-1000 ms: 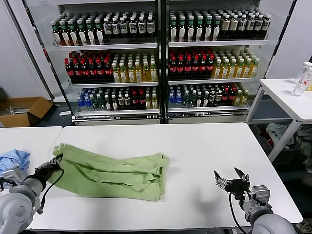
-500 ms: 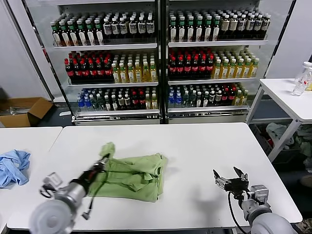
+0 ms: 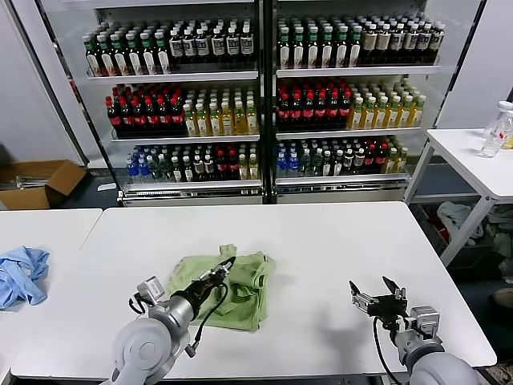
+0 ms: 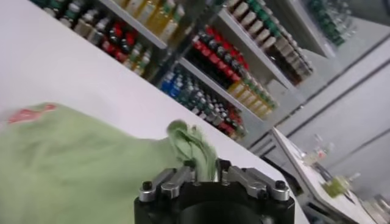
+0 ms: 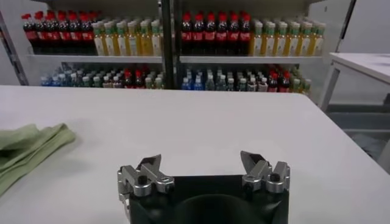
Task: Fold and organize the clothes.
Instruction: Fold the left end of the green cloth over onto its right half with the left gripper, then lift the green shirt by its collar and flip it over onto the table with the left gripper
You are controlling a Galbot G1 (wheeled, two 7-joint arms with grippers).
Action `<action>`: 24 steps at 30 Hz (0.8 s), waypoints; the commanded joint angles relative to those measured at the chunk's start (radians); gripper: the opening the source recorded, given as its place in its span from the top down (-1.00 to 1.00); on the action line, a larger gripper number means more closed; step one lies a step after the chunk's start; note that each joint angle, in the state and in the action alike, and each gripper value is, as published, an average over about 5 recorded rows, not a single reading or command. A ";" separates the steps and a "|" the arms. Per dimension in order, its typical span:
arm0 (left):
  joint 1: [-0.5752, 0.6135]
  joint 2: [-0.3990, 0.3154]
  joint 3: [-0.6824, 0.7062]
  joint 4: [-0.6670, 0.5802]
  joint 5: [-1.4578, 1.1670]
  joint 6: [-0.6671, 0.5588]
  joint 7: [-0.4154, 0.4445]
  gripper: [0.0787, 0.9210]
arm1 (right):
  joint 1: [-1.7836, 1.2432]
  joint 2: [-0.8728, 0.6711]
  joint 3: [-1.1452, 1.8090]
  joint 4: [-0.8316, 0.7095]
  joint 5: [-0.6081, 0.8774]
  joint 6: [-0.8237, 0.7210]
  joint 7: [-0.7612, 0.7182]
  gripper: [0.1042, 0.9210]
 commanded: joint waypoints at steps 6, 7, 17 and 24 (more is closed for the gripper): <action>0.198 0.114 -0.190 0.032 0.412 -0.102 0.105 -0.08 | -0.004 0.031 -0.005 -0.007 -0.022 0.000 0.001 -0.76; 0.197 0.124 -0.197 0.072 0.441 -0.113 0.103 -0.15 | -0.006 0.033 -0.004 -0.007 -0.026 0.001 0.001 -0.76; 0.103 0.127 -0.154 0.270 0.506 -0.091 0.081 -0.73 | -0.037 0.049 0.004 0.006 -0.062 0.003 0.000 -0.76; 0.094 0.116 -0.127 0.253 0.394 0.005 0.146 -0.77 | -0.065 0.049 0.029 0.027 -0.067 0.005 0.000 -0.76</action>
